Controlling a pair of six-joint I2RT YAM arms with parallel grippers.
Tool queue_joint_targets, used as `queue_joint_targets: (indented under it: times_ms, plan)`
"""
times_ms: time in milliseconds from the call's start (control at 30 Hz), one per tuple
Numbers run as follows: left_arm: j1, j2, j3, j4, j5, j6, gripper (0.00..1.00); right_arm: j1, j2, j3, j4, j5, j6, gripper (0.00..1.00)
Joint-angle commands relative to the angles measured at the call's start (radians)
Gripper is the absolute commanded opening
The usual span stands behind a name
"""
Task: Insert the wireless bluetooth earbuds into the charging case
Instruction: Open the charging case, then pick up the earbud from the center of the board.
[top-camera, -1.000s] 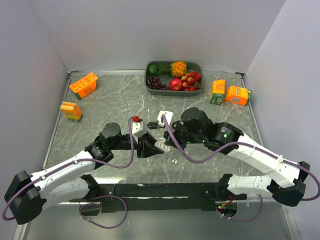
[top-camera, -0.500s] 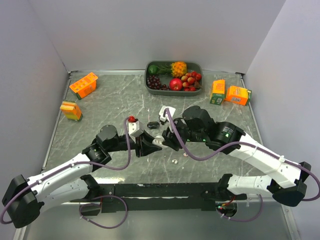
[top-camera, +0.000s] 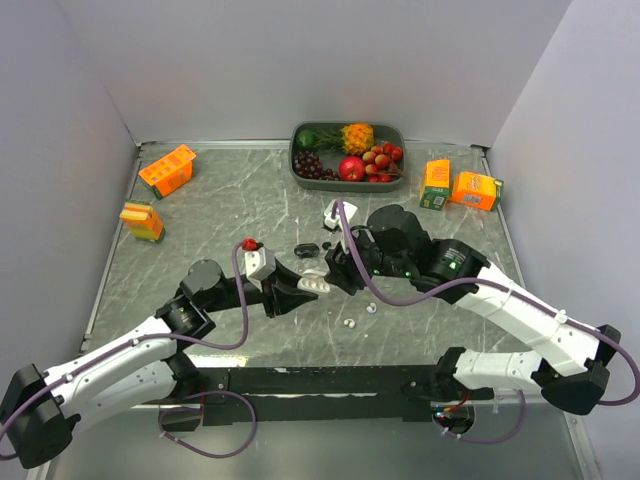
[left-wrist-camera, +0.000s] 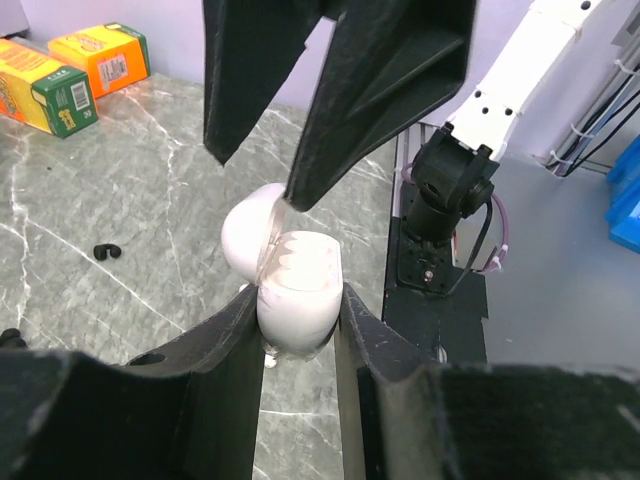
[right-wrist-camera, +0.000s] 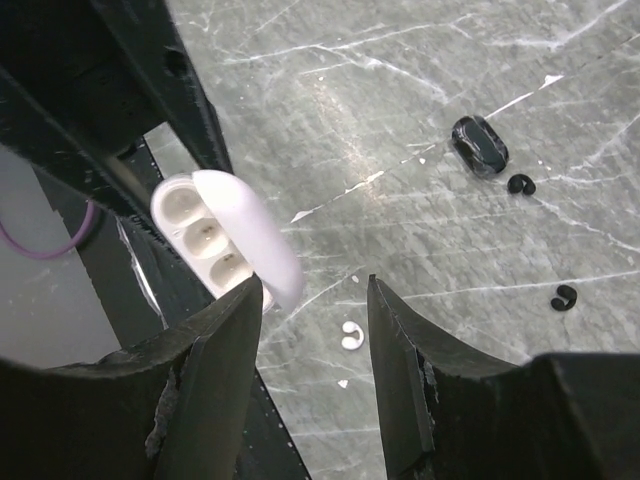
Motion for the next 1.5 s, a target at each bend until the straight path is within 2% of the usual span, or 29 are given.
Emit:
queue_joint_targets:
  times_ms: [0,300,467,600,767,933,1000,1133,1333,1467]
  plan:
    - [-0.018,-0.032,-0.008,0.057,-0.012,0.002,0.01,-0.023,0.021,0.045,0.029,0.009,0.022,0.53]
    - [-0.082,-0.031,-0.009,0.029,-0.060,0.048,0.01,-0.081,0.006,0.036,0.051,-0.027,0.053,0.53]
    - [-0.082,-0.049,-0.026,0.031,-0.125,0.045,0.01,-0.084,-0.075,0.028,0.052,-0.054,0.053,0.53]
    - [-0.084,-0.084,-0.064,0.060,-0.191,0.019,0.01,-0.086,-0.151,0.000,0.031,-0.011,0.059,0.58]
    - [-0.084,-0.114,-0.090,0.094,-0.302,-0.026,0.01,-0.115,-0.252,-0.130,0.092,0.132,0.212,0.60]
    - [-0.087,-0.163,-0.138,0.149,-0.428,-0.112,0.01,-0.296,-0.189,-0.263,0.029,0.065,0.431,0.65]
    - [-0.101,-0.192,-0.164,0.160,-0.493,-0.124,0.01,-0.322,-0.169,-0.343,0.029,0.083,0.500,0.62]
    - [-0.144,-0.218,-0.181,0.131,-0.616,-0.118,0.01,-0.334,-0.174,-0.489,0.107,0.086,0.609,0.49]
    - [-0.203,-0.246,-0.213,0.160,-0.770,-0.130,0.01,-0.377,-0.154,-0.651,0.242,0.092,0.771,0.47]
    - [-0.225,-0.242,-0.213,0.147,-0.846,-0.126,0.01,-0.425,-0.117,-0.725,0.322,0.055,0.835,0.37]
